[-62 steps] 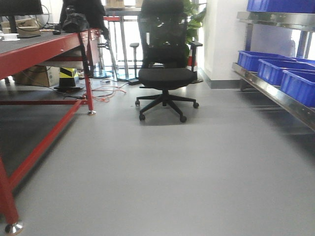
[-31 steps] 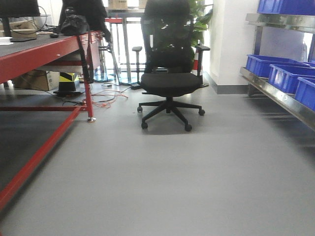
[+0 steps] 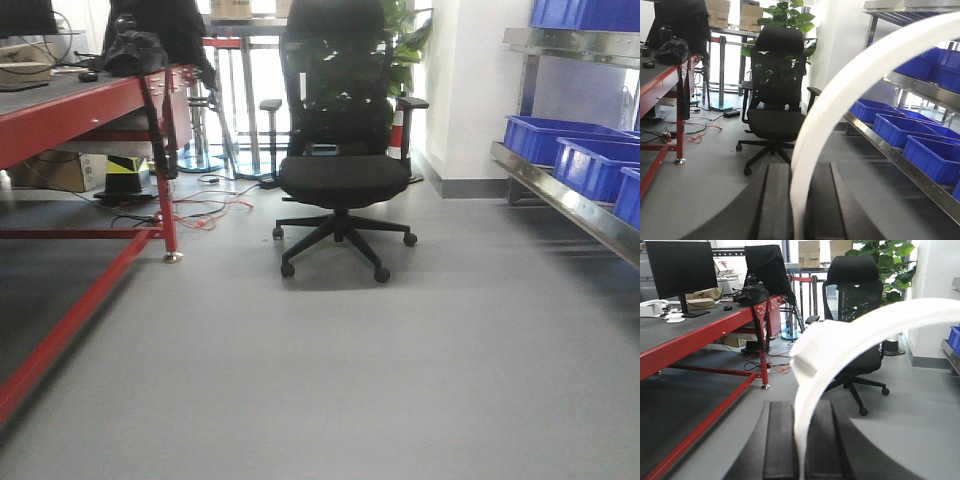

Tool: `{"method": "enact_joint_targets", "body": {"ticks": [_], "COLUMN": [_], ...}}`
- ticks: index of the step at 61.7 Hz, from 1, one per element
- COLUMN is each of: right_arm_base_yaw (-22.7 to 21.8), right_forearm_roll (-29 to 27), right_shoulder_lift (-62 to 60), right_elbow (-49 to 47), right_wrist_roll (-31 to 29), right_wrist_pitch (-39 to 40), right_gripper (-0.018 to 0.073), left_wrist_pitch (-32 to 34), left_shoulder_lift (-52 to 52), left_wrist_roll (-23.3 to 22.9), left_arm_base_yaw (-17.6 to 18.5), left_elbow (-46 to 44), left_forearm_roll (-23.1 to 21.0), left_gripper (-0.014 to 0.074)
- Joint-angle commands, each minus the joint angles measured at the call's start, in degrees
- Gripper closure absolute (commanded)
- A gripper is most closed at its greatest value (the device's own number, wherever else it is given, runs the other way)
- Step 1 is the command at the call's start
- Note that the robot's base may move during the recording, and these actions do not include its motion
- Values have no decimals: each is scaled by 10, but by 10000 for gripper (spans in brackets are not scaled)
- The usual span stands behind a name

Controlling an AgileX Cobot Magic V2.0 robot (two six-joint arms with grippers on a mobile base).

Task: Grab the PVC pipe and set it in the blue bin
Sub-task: 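Turn and drive the base toward the shelf of blue bins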

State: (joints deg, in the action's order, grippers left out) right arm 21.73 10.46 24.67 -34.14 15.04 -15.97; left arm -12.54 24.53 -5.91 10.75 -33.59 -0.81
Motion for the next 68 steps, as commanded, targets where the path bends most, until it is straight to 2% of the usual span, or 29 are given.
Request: {"method": "enact_joint_targets", "body": {"ticks": [1,68], "right_arm_base_yaw": [0,0], "right_forearm_roll": [-1,-1], "right_shoulder_lift": [-2,-2], "right_elbow": [-5,-5], "right_wrist_roll": [0,0], "right_wrist_pitch": [14,14], "right_gripper": [728,728], "left_wrist_pitch": [16,16], "left_shoulder_lift": [-3,-3], "left_wrist_roll": [-2,-2], "left_arm_base_yaw": [-3,-3], "left_elbow": [-1,-1], "left_forearm_roll": [-1,-1], "left_gripper": [707,707]}}
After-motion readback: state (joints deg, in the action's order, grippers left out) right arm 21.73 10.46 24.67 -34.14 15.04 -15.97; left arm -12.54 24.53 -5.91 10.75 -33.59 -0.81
